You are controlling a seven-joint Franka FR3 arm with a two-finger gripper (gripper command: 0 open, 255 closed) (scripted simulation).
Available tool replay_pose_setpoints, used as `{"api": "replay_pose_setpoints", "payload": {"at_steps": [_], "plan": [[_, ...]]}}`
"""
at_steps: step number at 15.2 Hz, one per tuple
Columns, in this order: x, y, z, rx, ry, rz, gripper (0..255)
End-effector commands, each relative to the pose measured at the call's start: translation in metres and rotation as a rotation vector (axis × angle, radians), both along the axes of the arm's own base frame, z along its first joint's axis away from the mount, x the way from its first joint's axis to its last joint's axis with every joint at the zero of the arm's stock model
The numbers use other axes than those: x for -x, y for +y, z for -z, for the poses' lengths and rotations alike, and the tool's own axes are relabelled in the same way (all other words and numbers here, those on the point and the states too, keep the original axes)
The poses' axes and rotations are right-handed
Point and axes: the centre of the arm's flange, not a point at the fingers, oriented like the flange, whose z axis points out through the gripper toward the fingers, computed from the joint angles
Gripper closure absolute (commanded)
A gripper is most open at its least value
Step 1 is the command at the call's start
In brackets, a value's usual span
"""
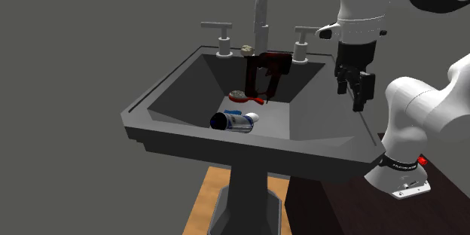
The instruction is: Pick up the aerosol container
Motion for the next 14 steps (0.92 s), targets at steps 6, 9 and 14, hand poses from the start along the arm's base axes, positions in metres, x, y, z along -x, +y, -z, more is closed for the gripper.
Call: {"api": "replay_pose_setpoints", "payload": {"at_steps": [6, 9, 14], "plan": [[-0.056, -0.013, 0.018, 0.06, -0.018, -0.07, 0], [-0.091, -0.019, 0.028, 0.096, -0.029, -0.111, 0], [-0.149, -0.027, 0.044, 0.155, -0.047, -0.181, 0]]}}
